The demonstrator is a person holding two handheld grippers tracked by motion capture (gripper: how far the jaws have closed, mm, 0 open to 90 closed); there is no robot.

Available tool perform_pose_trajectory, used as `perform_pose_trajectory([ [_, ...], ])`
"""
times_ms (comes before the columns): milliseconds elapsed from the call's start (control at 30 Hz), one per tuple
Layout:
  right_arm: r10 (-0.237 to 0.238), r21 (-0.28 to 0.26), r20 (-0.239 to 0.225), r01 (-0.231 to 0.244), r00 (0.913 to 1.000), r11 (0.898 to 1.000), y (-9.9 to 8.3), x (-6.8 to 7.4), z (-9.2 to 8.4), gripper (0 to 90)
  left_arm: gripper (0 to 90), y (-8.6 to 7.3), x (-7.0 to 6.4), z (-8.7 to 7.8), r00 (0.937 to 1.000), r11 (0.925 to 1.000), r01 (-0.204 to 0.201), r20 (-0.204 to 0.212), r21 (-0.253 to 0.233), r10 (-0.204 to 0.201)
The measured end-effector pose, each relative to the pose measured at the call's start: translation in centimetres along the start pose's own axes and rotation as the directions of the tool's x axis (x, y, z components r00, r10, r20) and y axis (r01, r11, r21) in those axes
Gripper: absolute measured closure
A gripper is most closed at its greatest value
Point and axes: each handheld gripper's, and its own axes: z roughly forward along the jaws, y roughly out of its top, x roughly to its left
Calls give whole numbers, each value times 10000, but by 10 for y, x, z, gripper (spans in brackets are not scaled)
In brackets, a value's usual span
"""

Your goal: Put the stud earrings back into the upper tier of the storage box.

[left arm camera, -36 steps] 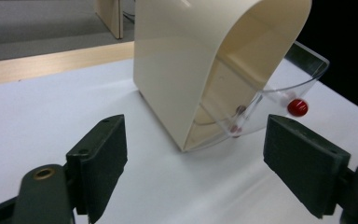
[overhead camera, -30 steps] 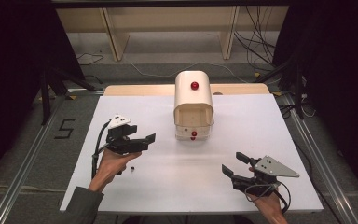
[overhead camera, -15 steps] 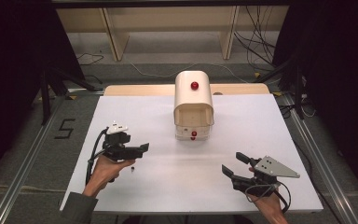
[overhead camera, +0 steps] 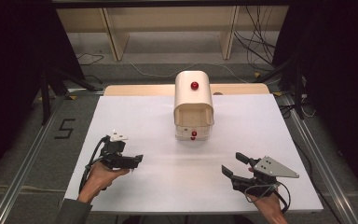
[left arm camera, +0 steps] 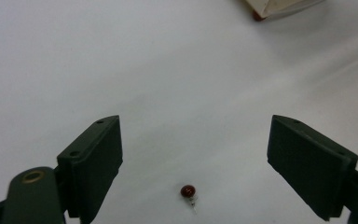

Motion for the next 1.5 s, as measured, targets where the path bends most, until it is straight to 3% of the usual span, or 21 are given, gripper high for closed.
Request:
perform_pose_trajectory([
  [200,-8,0,-30,8,10000,10000,0,0,0,298,179,-6,3,11,9999,9963,40,-126,862,-29],
  [500,-8,33,-56,8,10000,10000,0,1,1,298,218,-13,4,26,9999,9829,71,-142,1840,-45],
  [733,-20,67,-77,20,10000,10000,-1,2,1,297,312,-16,1,32,9999,9789,-153,-10,2040,159],
  [967,-1,65,-72,1,10000,10000,-1,2,1,297,481,-18,-3,35,9986,9721,-531,102,2286,522],
  [1033,-15,84,-75,16,10000,10000,-1,2,1,297,529,-18,-5,35,9975,9713,-671,-71,2281,705],
  [1367,-13,77,-69,14,10000,10000,-1,2,1,297,770,-17,-12,35,9940,9673,-1090,173,2292,1079],
  [1500,-4,59,-73,4,10000,10000,-1,2,1,297,793,-17,-12,34,9935,9679,-1133,192,2243,1118],
])
